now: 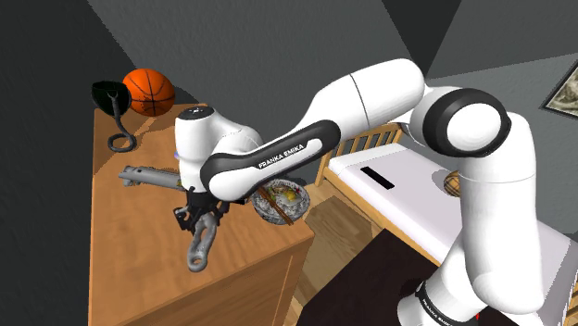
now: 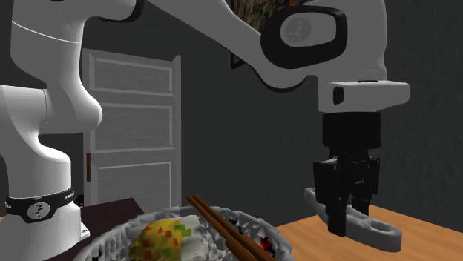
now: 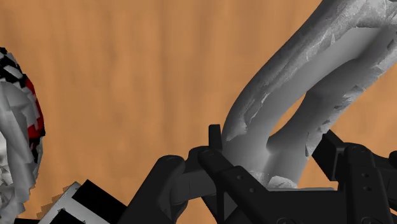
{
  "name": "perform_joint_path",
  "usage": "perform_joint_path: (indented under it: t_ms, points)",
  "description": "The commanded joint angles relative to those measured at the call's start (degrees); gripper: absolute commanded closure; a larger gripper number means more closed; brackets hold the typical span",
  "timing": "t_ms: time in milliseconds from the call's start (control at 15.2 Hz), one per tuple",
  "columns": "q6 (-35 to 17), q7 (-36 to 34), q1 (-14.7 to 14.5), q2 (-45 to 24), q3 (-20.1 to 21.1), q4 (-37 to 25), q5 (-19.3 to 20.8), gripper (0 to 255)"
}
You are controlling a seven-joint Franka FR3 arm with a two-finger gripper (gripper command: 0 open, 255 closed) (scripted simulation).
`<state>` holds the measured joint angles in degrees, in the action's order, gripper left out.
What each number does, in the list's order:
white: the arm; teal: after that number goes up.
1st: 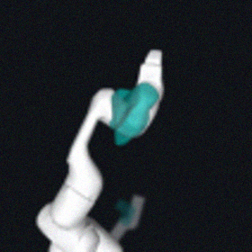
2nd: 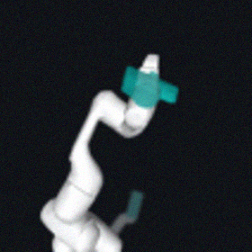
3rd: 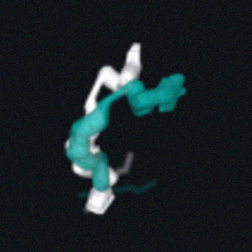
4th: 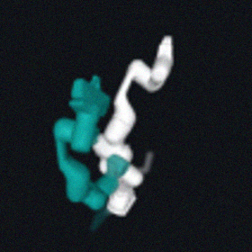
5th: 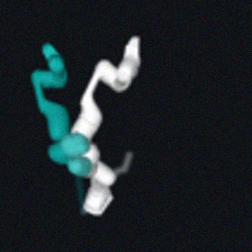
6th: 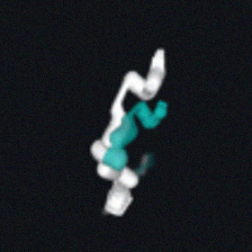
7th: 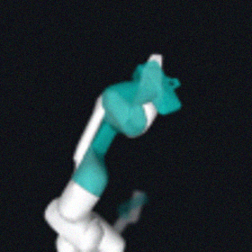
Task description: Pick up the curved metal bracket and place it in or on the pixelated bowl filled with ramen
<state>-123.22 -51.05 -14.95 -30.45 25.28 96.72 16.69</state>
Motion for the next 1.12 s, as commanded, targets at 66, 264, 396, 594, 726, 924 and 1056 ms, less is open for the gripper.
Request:
perform_joint_path:
  t_ms: [66, 264, 396, 594, 726, 924, 1056]
  points:
    - [1.76, 0.36, 0.16, 1.11, 0.39, -0.72, -0.63, 255]
    - [3.53, 0.77, 0.35, 2.17, 0.74, -1.53, -1.23, 255]
    - [4.74, 1.03, 0.45, 2.83, 0.95, -2.14, -1.61, 255]
    - [6.59, 1.4, 0.58, 3.75, 1.24, -3.17, -2.16, 255]
    - [7.85, 1.64, 0.64, 4.32, 1.42, -3.92, -2.49, 255]
    - [9.78, 1.98, 0.7, 5.08, 1.65, -5.17, -2.96, 255]
    - [11.09, 2.19, 0.73, 5.54, 1.79, -6.09, -3.24, 255]
